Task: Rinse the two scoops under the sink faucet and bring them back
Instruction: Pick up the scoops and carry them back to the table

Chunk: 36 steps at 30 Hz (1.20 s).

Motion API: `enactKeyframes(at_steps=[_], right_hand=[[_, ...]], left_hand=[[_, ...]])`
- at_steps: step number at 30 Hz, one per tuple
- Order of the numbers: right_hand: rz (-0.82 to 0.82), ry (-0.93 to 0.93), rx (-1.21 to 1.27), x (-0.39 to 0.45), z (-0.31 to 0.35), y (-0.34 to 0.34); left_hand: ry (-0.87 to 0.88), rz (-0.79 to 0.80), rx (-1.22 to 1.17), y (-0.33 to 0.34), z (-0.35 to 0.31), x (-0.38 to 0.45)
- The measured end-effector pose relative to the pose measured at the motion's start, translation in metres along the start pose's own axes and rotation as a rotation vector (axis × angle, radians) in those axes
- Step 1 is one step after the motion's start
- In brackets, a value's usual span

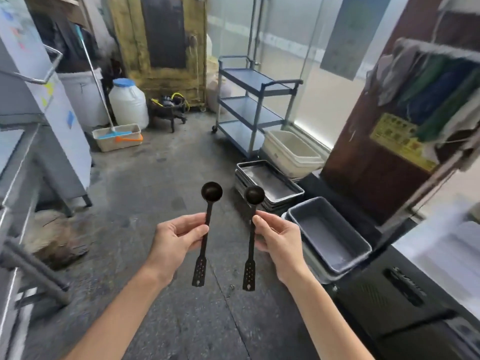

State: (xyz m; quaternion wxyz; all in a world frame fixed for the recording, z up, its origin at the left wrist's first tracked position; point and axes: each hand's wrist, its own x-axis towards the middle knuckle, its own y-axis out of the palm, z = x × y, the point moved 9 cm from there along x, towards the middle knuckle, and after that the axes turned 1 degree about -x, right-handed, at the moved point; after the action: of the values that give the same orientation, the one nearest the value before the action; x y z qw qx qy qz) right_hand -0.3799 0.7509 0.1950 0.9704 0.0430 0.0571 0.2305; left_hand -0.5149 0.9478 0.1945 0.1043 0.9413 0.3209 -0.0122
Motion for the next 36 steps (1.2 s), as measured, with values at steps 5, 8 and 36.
enactKeyframes(at_steps=[5,8,36], right_hand=[[-0.169,-0.019,-0.024,0.001,0.011,-0.119],[-0.266,-0.013,-0.018,-0.003,0.017,-0.18],[-1.213,0.171,0.059,0.031,0.001,-0.677]], left_hand=[[-0.039,0.174,0.004,0.124,0.024,0.018],[-0.07,0.259,0.036,0.188,0.04,0.026],[-0.289,0.95,0.296,0.759,0.212,0.1]])
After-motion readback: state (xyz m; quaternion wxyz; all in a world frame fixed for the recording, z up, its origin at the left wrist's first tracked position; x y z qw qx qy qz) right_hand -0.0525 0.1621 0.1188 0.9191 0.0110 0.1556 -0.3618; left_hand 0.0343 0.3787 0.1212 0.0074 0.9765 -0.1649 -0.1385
